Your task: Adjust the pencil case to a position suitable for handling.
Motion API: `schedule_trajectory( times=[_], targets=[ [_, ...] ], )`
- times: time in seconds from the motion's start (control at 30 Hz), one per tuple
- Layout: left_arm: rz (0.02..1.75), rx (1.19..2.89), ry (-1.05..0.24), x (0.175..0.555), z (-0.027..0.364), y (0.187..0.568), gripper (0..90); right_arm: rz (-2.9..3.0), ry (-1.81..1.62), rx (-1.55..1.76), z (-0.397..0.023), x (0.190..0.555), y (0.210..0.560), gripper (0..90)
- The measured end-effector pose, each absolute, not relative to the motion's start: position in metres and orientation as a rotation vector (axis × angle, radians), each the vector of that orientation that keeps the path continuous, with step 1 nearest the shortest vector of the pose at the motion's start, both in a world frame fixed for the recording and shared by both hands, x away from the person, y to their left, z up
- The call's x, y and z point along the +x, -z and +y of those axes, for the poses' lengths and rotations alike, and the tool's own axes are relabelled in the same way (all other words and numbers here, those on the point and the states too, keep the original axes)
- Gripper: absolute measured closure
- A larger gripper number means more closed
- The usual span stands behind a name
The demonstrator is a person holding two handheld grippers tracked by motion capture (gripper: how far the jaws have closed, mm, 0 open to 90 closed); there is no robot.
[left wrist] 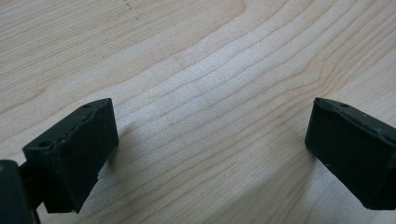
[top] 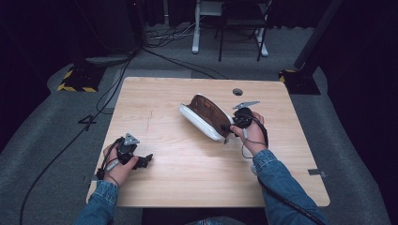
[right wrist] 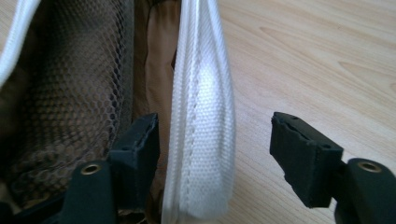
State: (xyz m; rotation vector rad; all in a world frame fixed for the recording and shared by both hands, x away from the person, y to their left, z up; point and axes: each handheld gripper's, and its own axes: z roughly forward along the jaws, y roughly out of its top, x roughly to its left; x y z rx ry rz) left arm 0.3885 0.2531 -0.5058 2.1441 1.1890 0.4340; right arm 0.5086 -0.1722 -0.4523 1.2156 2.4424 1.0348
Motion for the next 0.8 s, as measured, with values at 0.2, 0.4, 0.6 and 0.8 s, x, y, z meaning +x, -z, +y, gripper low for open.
schedule_trajectory(
  times=[0.2,0.4,0.6,0.8],
  targets=[
    [1.188,2.145,-0.432,0.3886,0.2530,0.5058,2.8,2.467,-0.985,1.212,-0.1671,0.5129,0.4585,46.8],
    [1.188,2.145,-0.432,0.3886,0.2530,0.5058,2.8,2.482,-0.977,1.203,-0.1655,0.5148,0.4612,61.2],
    [1.187,2.145,-0.432,0.3887,0.2529,0.5058,2.7,2.483,-0.979,1.228,-0.1652,0.5143,0.4611,82.2],
    [1.187,2.145,-0.432,0.3887,0.2529,0.5058,2.7,2.463,-0.975,1.256,-0.1651,0.5135,0.4613,85.4]
  ],
)
